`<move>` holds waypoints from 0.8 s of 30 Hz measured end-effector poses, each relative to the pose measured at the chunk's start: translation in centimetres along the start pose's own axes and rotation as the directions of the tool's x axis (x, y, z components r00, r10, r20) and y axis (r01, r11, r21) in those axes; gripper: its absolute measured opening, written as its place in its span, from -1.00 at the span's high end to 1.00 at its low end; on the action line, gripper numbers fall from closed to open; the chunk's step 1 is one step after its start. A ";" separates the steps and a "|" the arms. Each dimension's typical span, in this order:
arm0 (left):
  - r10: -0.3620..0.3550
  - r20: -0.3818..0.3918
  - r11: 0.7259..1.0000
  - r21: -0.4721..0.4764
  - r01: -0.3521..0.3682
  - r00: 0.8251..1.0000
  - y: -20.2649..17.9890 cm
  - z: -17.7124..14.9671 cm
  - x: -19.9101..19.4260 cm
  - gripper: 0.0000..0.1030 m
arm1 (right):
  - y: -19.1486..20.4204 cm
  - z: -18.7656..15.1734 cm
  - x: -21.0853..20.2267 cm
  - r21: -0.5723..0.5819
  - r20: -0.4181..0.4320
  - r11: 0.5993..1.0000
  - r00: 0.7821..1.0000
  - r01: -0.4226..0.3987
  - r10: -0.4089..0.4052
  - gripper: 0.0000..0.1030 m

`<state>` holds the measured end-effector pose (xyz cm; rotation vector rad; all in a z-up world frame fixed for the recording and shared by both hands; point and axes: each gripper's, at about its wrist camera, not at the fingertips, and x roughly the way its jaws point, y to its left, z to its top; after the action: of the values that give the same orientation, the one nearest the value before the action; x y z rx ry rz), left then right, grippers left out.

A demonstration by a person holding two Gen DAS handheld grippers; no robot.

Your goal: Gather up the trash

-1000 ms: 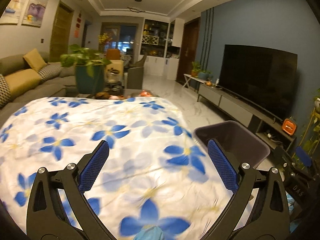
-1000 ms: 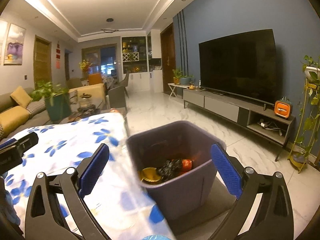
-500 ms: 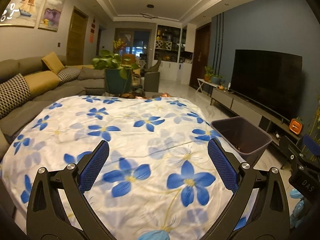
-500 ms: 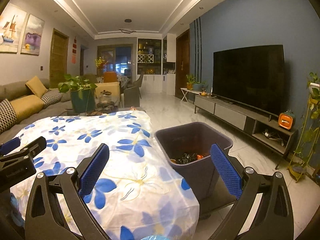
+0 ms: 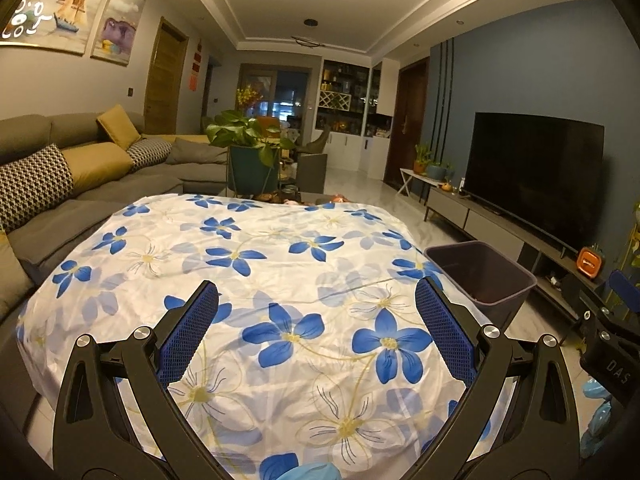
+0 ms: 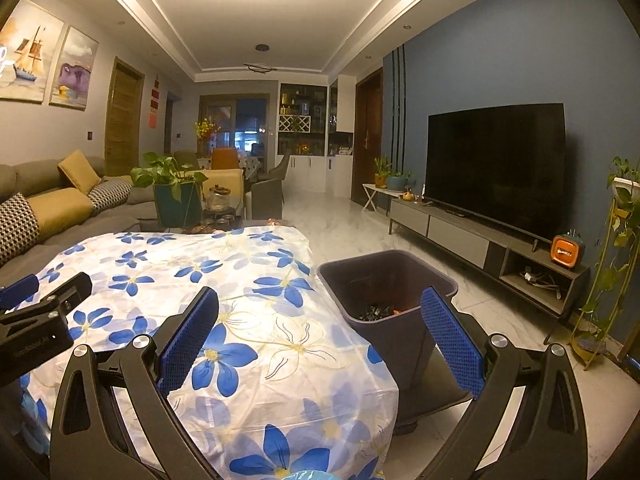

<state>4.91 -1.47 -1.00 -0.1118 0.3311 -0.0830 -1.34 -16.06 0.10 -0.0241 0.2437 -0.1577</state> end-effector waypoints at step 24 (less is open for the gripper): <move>-0.007 0.007 1.000 -0.004 0.007 1.000 0.1 -0.1 -1.1 -0.89 | 0.3 0.0 -1.1 -0.001 0.022 1.000 1.000 -0.011 0.011 -0.89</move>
<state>3.85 -1.31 -0.74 -0.1173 0.3241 -0.0888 -2.39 -15.56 0.32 -0.0255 0.2224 -0.1461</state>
